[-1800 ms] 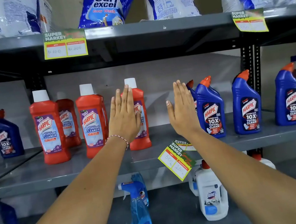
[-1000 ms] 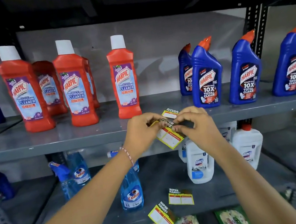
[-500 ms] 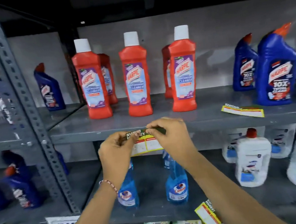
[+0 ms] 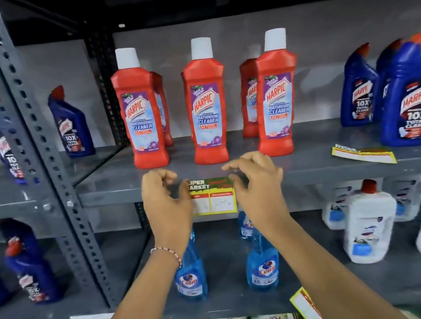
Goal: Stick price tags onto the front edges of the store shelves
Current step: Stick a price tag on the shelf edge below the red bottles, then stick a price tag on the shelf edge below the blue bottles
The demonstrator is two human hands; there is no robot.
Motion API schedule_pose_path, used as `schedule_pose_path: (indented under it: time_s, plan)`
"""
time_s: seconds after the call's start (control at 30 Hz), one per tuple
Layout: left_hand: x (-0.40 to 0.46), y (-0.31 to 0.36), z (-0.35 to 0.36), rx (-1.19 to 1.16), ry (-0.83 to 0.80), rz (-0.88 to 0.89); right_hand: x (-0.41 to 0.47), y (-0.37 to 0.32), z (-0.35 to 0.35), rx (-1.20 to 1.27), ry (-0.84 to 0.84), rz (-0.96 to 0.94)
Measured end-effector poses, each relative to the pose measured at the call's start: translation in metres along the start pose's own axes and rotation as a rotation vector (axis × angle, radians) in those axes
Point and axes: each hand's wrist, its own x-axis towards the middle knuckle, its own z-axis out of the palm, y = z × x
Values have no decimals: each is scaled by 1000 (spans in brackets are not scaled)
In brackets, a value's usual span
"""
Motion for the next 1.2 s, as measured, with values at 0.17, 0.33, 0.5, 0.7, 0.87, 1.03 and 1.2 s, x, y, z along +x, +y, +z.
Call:
schedule_pose_path:
  time_s: [0.17,0.33,0.5,0.7,0.87,1.03,1.2]
  plan:
    - [-17,44,34,-185,-174,184,8,29,-54,-71,134,108]
    - [-29,90,110,-272,-584,-61,25,83,-126,-439,130,445]
    - [-28,129,191,-189,-816,-236,36,141,-170,-570,-38,665]
    - [-34,165,235,43,-883,-234,45,163,-186,-207,-31,558]
    - [-50,182,233,-140,-782,-337,38,162,-221,-64,70,419]
    - [-106,213,257,-175,-814,-249,10,194,-271,95,157,296]
    - [-168,244,291,-106,-838,-167,-11,239,-311,98,217,367]
